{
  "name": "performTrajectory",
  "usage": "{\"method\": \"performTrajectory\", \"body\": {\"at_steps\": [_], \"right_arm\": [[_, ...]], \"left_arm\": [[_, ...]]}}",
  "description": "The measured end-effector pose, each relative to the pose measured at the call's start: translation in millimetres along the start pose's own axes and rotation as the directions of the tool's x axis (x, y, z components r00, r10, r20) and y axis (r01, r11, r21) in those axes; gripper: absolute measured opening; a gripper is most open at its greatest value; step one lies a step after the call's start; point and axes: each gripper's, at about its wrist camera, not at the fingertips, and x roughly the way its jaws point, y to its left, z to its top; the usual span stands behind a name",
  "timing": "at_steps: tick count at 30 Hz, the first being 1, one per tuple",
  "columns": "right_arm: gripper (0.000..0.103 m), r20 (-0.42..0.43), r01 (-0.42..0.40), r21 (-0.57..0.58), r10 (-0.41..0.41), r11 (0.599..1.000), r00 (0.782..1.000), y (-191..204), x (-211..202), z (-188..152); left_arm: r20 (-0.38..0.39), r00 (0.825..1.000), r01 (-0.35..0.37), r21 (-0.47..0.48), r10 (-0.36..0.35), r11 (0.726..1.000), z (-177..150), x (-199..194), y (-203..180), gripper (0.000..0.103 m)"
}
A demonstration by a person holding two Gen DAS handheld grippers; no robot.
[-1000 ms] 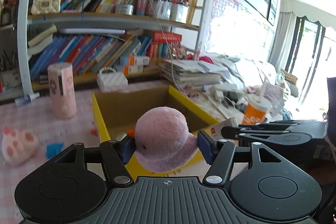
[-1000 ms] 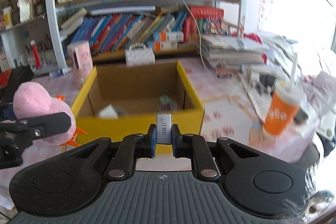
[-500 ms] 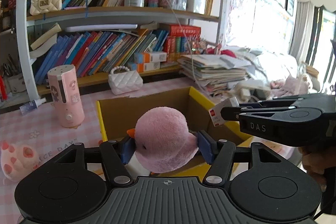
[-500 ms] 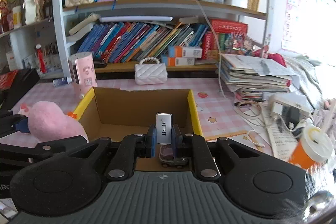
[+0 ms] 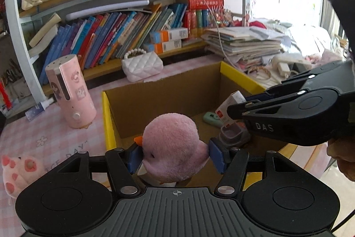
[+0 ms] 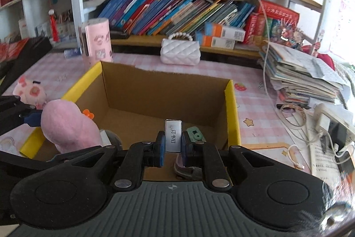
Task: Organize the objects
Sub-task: 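Lower the chick into the box and open the left tool while the right tool releases the white box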
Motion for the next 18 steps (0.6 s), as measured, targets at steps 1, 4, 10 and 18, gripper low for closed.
{"method": "performTrajectory", "body": {"at_steps": [1, 4, 10, 18], "right_arm": [[0.014, -0.011, -0.006, -0.006, 0.006, 1.000, 1.000, -0.7, 4.4, 0.6], [0.014, -0.038, -0.021, -0.022, 0.020, 1.000, 0.999, -2.2, 15.1, 0.7], [0.014, -0.084, -0.045, -0.046, 0.041, 0.998, 0.996, -3.5, 31.6, -0.1], [0.014, -0.135, -0.071, -0.057, 0.063, 0.996, 0.989, -3.7, 44.6, -3.4]], "left_arm": [[-0.010, 1.000, -0.002, 0.006, 0.002, 1.000, -0.3, 2.5, -0.9, 0.062], [-0.034, 0.999, -0.005, 0.014, 0.006, 1.000, -2.0, 8.9, -3.0, 0.062], [-0.049, 0.999, -0.008, 0.000, 0.008, 1.000, -4.0, 14.8, -1.4, 0.062], [-0.052, 0.999, -0.009, -0.033, 0.008, 0.999, -4.8, 17.7, 1.5, 0.064]]}}
